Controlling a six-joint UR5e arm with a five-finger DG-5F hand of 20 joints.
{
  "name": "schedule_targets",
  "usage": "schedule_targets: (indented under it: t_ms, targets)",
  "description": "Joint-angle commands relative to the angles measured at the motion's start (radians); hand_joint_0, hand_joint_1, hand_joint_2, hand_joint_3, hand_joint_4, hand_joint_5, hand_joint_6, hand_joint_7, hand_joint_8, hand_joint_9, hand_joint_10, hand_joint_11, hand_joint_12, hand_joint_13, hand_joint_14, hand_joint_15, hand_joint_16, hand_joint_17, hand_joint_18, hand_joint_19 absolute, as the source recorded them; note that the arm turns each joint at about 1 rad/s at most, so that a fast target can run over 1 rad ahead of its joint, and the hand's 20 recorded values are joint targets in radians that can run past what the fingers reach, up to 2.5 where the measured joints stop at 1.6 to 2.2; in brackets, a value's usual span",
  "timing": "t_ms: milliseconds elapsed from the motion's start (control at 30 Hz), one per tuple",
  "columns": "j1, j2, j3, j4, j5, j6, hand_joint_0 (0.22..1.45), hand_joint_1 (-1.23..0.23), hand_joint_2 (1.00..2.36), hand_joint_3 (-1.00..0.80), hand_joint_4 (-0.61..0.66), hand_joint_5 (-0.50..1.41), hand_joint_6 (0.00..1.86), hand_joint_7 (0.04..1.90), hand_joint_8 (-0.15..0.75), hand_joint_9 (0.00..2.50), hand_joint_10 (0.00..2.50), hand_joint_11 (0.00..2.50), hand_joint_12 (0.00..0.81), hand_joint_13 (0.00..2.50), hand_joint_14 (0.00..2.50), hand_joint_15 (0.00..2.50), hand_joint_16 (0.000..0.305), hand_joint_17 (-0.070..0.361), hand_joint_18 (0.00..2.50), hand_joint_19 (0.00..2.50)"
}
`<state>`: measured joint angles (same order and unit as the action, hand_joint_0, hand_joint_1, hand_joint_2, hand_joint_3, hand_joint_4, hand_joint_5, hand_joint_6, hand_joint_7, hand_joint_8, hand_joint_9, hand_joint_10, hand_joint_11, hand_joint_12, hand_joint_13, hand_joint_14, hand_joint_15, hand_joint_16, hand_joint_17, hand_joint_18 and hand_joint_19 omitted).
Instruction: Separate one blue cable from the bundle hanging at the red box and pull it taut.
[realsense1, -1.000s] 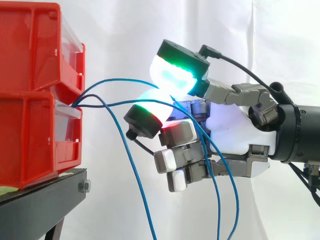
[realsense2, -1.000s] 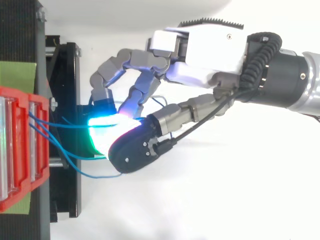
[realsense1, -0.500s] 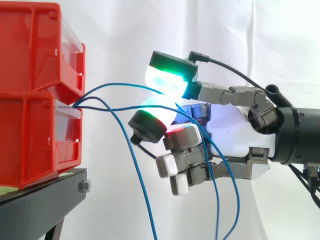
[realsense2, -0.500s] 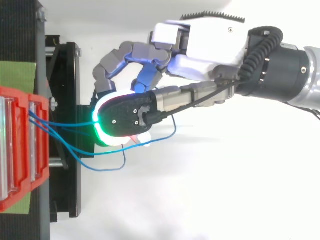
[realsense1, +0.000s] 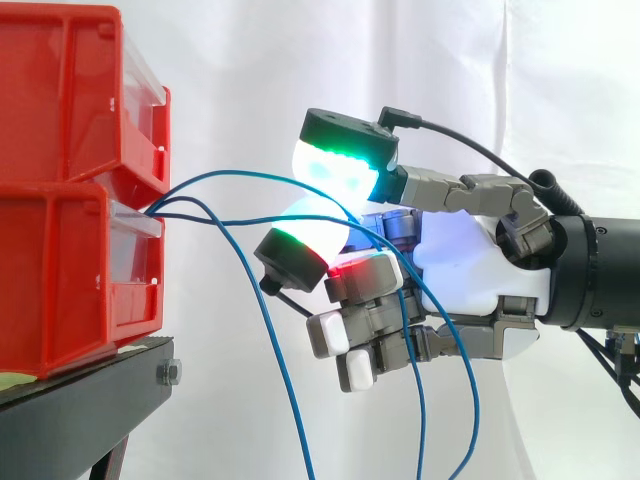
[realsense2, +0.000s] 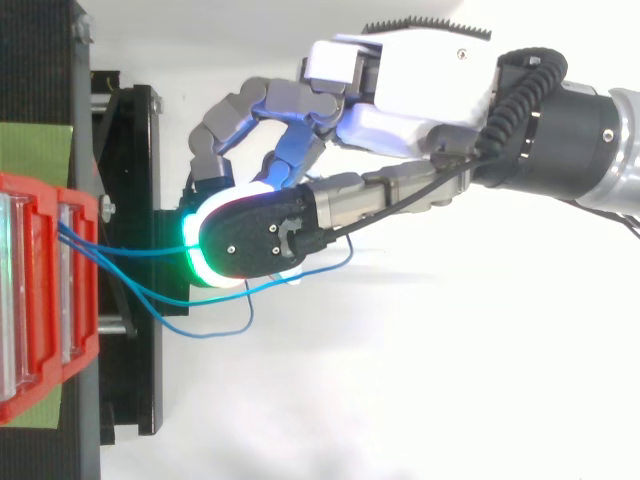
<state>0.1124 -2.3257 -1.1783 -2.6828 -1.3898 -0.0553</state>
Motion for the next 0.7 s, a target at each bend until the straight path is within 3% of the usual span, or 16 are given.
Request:
schedule_targets:
  t_ms: [0,267,500,667]
  targets:
    - [0.0,0.0,0.0,0.003,0.0,0.0,0.66,-0.7,1.02,-0.18,0.07,-0.18,0.97,1.06,0.364,1.13,0.01,1.23,0.373,0.92,0.02,0.67,0.047,0.106,0.81,0.7]
    - [0.001,0.0,0.0,0.0,0.0,0.0,0.7,-0.65,1.01,-0.34,0.08,-0.2,0.99,0.98,0.341,1.03,0.01,1.25,0.371,0.81,0.02,0.65,0.046,0.104,0.72,0.7]
    - [0.001,0.0,0.0,0.0,0.0,0.0,0.66,-0.62,1.01,-0.37,0.14,-0.19,0.98,0.96,0.352,1.1,0.0,1.29,0.374,0.83,0.02,0.66,0.047,0.105,0.73,0.71]
    - [0.001,0.0,0.0,-0.003,0.0,0.0,0.6,-0.56,1.0,-0.5,0.16,-0.18,0.97,0.94,0.357,1.11,0.01,1.26,0.378,0.84,0.02,0.66,0.047,0.106,0.73,0.72]
